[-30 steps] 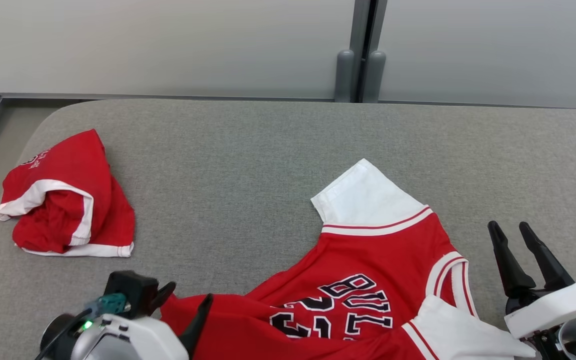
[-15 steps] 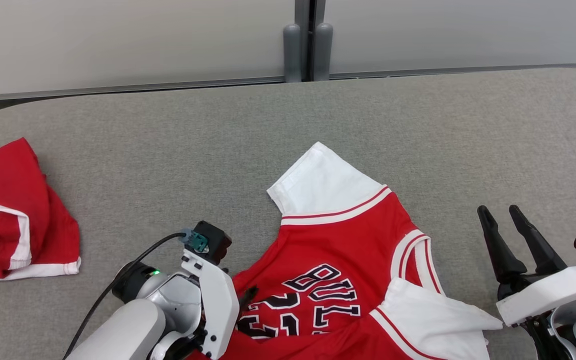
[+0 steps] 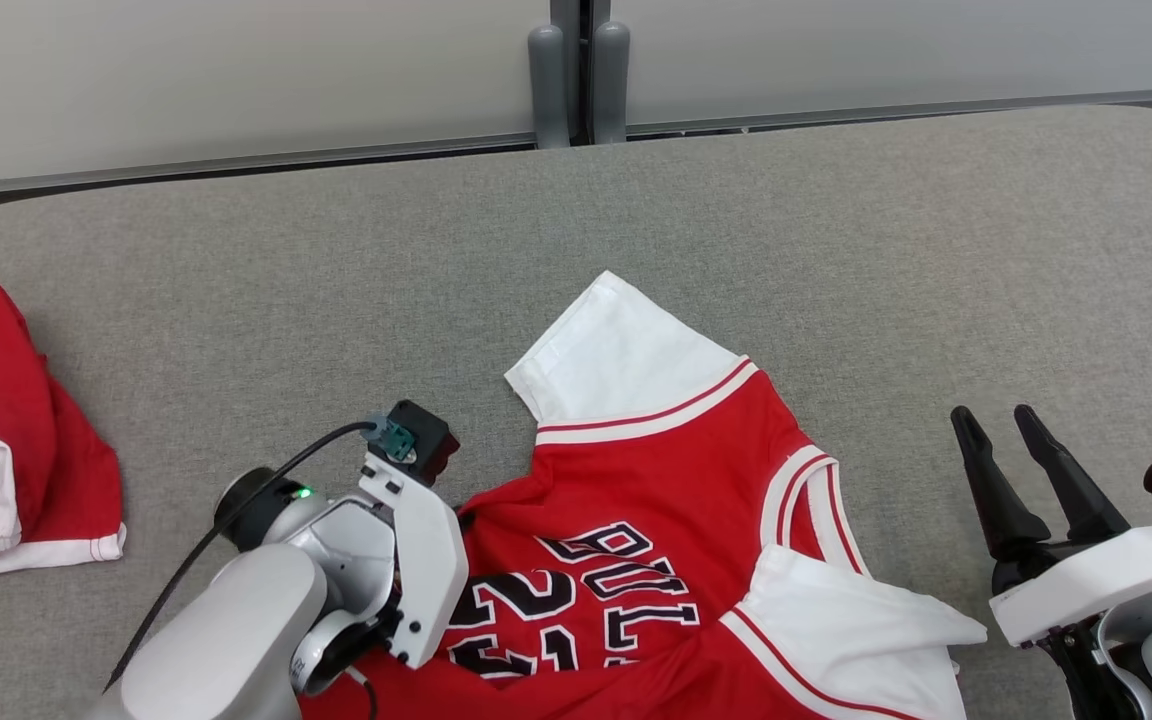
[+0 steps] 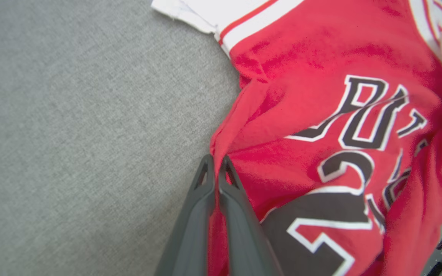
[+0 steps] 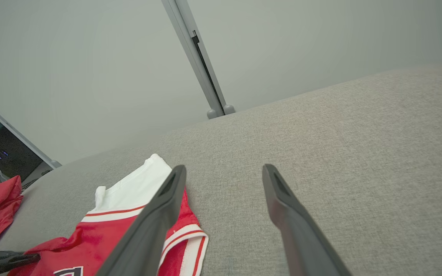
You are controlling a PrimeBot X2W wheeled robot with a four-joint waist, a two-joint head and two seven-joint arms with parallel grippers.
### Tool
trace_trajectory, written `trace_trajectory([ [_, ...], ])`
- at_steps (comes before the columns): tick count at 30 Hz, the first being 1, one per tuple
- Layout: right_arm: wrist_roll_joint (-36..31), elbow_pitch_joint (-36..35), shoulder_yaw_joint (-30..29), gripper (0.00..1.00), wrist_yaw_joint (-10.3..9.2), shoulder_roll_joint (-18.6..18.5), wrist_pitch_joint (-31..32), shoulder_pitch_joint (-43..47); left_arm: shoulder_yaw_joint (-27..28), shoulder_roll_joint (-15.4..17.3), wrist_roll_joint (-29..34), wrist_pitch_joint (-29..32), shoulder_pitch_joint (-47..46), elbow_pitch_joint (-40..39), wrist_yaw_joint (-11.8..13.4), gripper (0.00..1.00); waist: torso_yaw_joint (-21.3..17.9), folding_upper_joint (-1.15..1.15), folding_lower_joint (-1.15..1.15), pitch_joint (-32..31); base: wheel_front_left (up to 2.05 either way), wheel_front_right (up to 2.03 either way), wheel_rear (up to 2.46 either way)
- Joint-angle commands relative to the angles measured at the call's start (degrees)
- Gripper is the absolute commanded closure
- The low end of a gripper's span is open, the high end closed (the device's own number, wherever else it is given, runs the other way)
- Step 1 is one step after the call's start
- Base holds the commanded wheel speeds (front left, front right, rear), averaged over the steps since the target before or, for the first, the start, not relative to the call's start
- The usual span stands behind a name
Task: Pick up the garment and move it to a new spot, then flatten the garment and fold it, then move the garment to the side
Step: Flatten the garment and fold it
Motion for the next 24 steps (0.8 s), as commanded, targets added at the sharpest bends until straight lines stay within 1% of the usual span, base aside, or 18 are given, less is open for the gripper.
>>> trace_trajectory([
  [1,0.19,0.07,-0.14,0.0,0.13,-0.67,-0.59,-0.37,0.5,-0.1,1.17,-0.98,-2.16,0.21,0.37,1.0,-0.24,0.0,0.0,0.37,0.0,0.0,0.0],
  [3,0.21,0.02,-0.16,0.0,0.13,-0.72,-0.58,-0.45,0.72,-0.19,1.69,-1.56,-3.01,0.45,0.77,1.0,-0.31,0.0,0.0,0.61,0.0,0.0,0.0],
  [6,0.28,-0.12,-0.18,0.0,0.13,-0.92,-0.63,-0.79,1.2,-0.8,4.01,-3.51,-6.35,1.83,2.15,1.0,-0.54,0.0,0.0,1.47,0.0,0.0,0.0],
  [11,0.18,-0.69,0.33,0.0,0.13,-0.93,-0.59,-2.2,2.2,-2.43,7.46,-7.62,-13.53,6.57,3.63,1.0,-1.62,0.0,0.0,4.3,0.0,0.0,0.0],
  [16,0.04,-0.83,0.49,0.0,0.13,-0.98,-0.9,-4.13,2.78,-4.04,10.25,-12.02,-21.91,15.05,3.36,1.0,-3.28,0.0,0.0,8.19,0.0,0.0,0.0],
  [20,0.04,-0.82,0.61,0.0,0.13,-1.07,-1.2,-5.34,3.48,-5.69,11.43,-16.24,-27.47,21.63,3.69,1.0,-4.76,0.0,0.0,10.36,0.0,0.0,0.0],
  [24,0.18,-0.64,1.14,0.0,0.13,-0.79,-1.6,-6.48,4.55,-6.98,11.47,-20.08,-31.81,28.23,3.51,1.0,-6.3,0.0,0.0,11.62,0.0,0.0,0.0],
])
